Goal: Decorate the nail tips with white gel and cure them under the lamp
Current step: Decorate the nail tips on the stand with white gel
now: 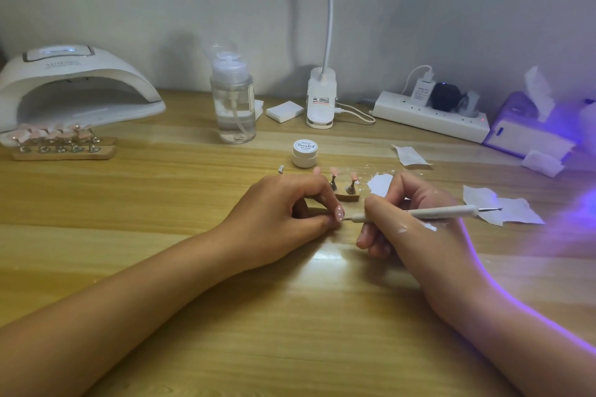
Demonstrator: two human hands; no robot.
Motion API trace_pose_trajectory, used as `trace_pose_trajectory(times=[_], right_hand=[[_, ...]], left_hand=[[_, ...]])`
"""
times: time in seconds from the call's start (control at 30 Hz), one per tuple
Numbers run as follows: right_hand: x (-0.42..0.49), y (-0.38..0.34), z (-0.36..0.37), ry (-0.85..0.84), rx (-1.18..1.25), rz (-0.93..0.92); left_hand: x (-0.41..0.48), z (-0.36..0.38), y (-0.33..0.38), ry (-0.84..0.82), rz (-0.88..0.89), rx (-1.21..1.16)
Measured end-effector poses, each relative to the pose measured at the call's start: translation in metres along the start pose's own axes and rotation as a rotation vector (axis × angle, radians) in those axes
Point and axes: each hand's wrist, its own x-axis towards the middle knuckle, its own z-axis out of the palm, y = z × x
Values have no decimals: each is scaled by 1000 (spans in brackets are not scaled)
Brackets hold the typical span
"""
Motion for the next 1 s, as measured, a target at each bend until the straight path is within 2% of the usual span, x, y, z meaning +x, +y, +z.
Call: trace_pose_trajectory(times=[1.0], right_hand=[[-2, -2, -1, 22, 61, 2]], left_hand=[[0, 1, -2, -1, -23, -22]])
